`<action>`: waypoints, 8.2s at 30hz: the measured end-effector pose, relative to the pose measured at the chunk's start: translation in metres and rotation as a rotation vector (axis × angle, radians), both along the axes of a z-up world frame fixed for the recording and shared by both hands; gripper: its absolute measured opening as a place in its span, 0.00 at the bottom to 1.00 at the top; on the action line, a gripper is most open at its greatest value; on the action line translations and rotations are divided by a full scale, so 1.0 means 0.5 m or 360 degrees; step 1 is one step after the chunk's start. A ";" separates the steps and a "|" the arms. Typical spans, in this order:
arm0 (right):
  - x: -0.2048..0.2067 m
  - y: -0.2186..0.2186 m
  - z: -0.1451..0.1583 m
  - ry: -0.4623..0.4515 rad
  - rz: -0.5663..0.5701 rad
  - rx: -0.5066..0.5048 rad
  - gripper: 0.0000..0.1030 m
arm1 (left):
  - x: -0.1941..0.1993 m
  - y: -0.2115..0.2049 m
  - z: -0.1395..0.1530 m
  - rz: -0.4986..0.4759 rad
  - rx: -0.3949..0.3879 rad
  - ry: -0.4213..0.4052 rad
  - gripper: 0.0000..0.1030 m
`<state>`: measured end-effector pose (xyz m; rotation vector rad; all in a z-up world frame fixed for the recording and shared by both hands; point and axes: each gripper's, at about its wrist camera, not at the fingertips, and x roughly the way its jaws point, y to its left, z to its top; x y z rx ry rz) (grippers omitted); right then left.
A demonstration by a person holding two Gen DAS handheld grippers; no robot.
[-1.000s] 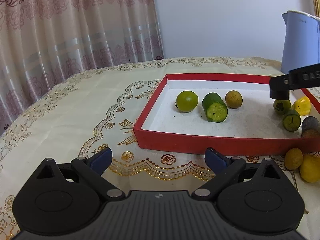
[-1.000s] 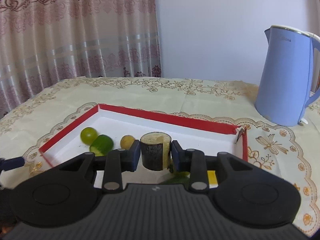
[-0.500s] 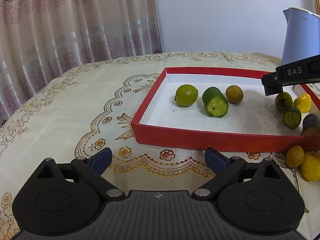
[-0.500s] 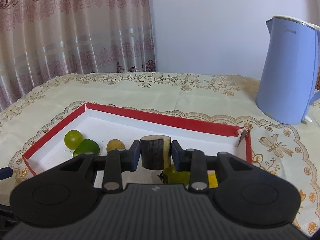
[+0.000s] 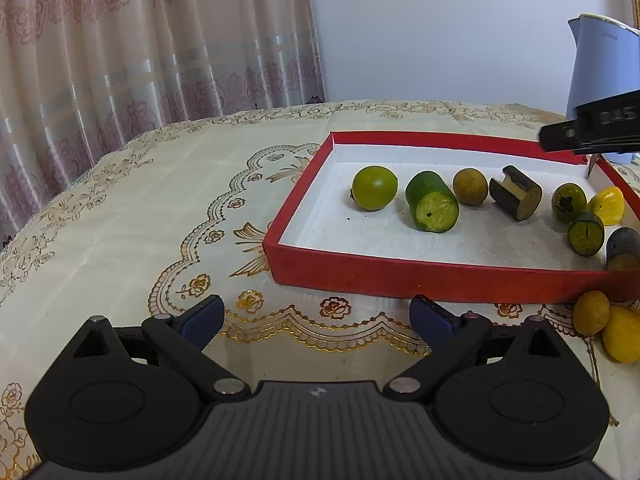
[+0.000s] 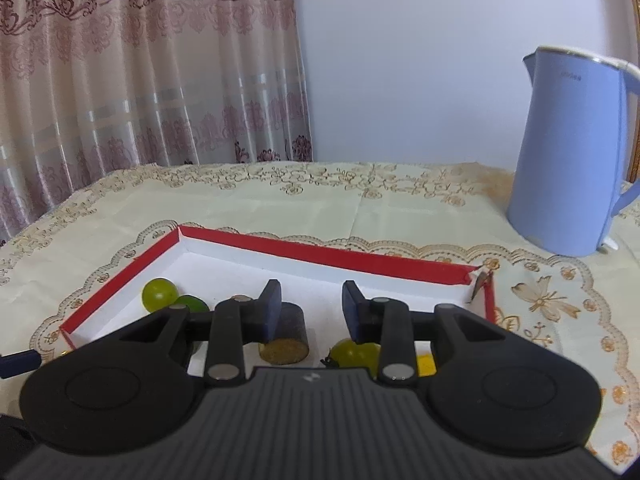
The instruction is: Organize fruits
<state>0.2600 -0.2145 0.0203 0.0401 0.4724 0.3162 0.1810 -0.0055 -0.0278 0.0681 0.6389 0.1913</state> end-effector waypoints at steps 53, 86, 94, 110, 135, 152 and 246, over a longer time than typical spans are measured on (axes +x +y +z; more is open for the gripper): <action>-0.323 -0.026 -0.093 -0.0078 -0.0016 -0.0380 1.00 | 0.003 0.004 0.002 0.0010 -0.0018 0.0039 0.99; -0.336 -0.076 -0.080 0.0097 0.0435 -0.0355 0.53 | 0.004 0.007 0.002 0.0009 -0.0025 0.0044 1.00; -0.261 -0.136 -0.083 0.0146 0.0567 -0.0341 0.48 | 0.004 0.008 0.002 0.0008 -0.0028 0.0045 1.00; -0.276 -0.115 -0.064 0.0099 0.0806 -0.0260 0.60 | 0.004 0.008 0.002 0.0008 -0.0031 0.0046 1.00; -0.348 -0.093 -0.106 -0.0016 0.0190 -0.0231 0.37 | -0.045 -0.024 0.029 -0.0359 -0.0186 -0.0136 1.00; -0.361 -0.111 -0.107 -0.0056 0.0057 -0.0156 0.37 | -0.060 -0.178 0.041 -0.0769 -0.0108 0.0028 0.70; -0.354 -0.030 -0.091 -0.0019 0.0085 -0.0263 0.87 | -0.102 -0.018 0.017 -0.0534 -0.0253 0.0074 0.25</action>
